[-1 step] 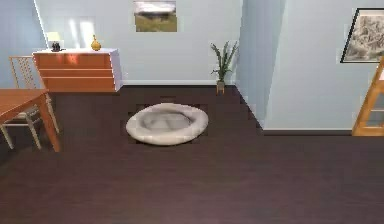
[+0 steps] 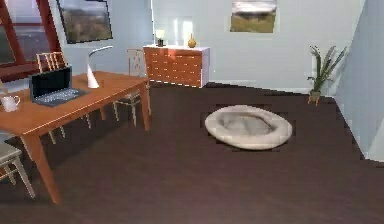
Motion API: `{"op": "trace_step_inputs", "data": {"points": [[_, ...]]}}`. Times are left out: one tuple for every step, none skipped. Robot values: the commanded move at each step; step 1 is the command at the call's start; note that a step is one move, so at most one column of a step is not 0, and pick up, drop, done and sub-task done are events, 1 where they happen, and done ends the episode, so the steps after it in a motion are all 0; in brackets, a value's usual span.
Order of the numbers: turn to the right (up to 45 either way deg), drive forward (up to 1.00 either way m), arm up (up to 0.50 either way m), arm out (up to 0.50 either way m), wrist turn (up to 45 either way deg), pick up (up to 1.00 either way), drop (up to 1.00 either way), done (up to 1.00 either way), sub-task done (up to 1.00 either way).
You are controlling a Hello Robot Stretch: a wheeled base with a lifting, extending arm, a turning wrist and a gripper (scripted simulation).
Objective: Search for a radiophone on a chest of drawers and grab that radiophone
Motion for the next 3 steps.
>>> {"op": "trace_step_inputs", "data": {"points": [[0.0, 1.00, 0.00, 0.00, 0.0, 0.00, 0.00, 0.00, 0.00], [-3.0, 0.00, 0.00, 0.00, 0.0, 0.00, 0.00, 0.00, 0.00], [0.0, 1.00, 0.00, 0.00, 0.0, 0.00, 0.00, 0.00, 0.00]]}}
